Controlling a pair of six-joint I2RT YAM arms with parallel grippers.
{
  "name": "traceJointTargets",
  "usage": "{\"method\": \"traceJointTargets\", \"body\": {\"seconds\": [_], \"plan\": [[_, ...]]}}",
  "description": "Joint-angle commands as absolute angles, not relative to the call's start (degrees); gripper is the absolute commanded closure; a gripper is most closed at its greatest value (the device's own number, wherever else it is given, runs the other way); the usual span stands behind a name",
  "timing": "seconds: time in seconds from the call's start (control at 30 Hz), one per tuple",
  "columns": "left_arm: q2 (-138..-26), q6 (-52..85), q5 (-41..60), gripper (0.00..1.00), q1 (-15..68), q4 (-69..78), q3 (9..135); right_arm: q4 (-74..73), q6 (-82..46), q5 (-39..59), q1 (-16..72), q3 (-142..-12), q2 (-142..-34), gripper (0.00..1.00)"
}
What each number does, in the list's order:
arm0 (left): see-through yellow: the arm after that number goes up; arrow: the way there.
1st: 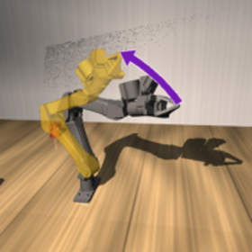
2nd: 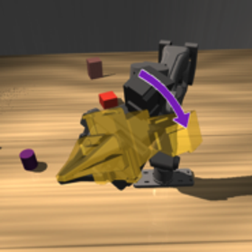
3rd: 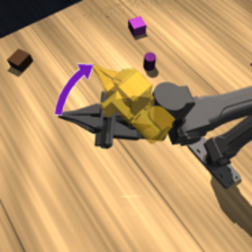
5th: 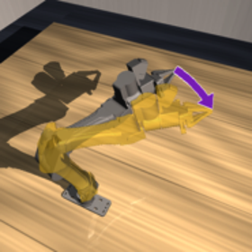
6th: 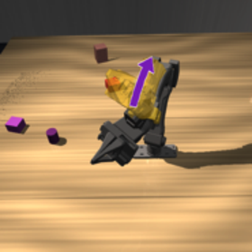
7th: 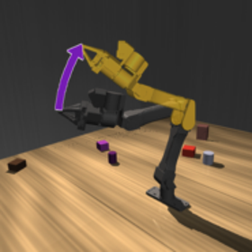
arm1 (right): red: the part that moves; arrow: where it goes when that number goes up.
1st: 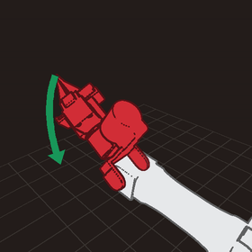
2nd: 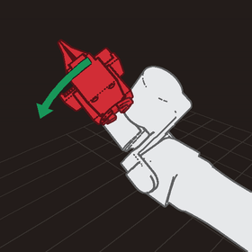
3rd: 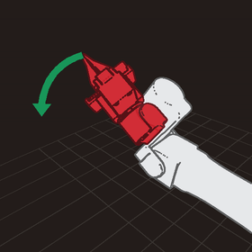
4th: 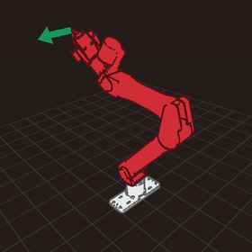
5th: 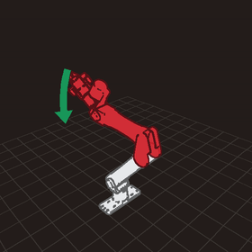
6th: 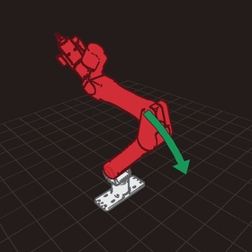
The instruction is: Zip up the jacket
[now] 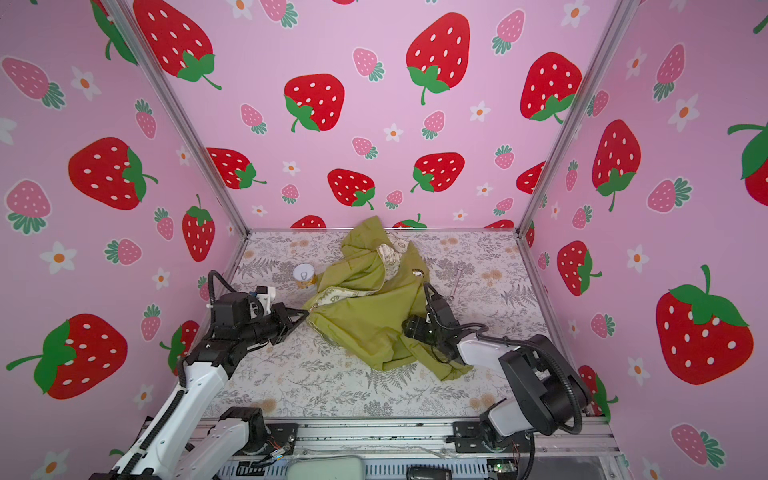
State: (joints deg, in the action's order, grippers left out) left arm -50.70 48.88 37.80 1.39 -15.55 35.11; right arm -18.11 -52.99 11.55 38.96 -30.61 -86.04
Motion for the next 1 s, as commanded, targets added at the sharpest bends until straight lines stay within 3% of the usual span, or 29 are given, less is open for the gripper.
{"method": "traceJointTargets", "body": {"seconds": [0.0,0.33,0.5,0.73,0.97], "plan": [[-52.37,46.85,40.33,1.0,0.95,-14.74,37.48,-24.19,-55.08,16.47,42.88,-36.71,-89.54,0.27],[-55.73,46.49,42.18,1.0,0.79,-11.93,37.56,-5.1,-46.49,7.95,32.87,-48.31,-81.32,0.12],[-56.06,46.99,42.86,1.0,0.85,-11.04,37.51,3.45,-43.14,8.84,28.65,-52.3,-85.92,0.18],[-57.53,46.8,43.52,1.0,0.84,-10.63,40.23,11.4,-40.35,7.99,28.74,-38.79,-75.21,0.18],[-59.15,46.82,43.95,1.0,0.84,-9.71,43.02,24.72,-37.68,7.05,28.82,-32.51,-62.15,0.09]]}}
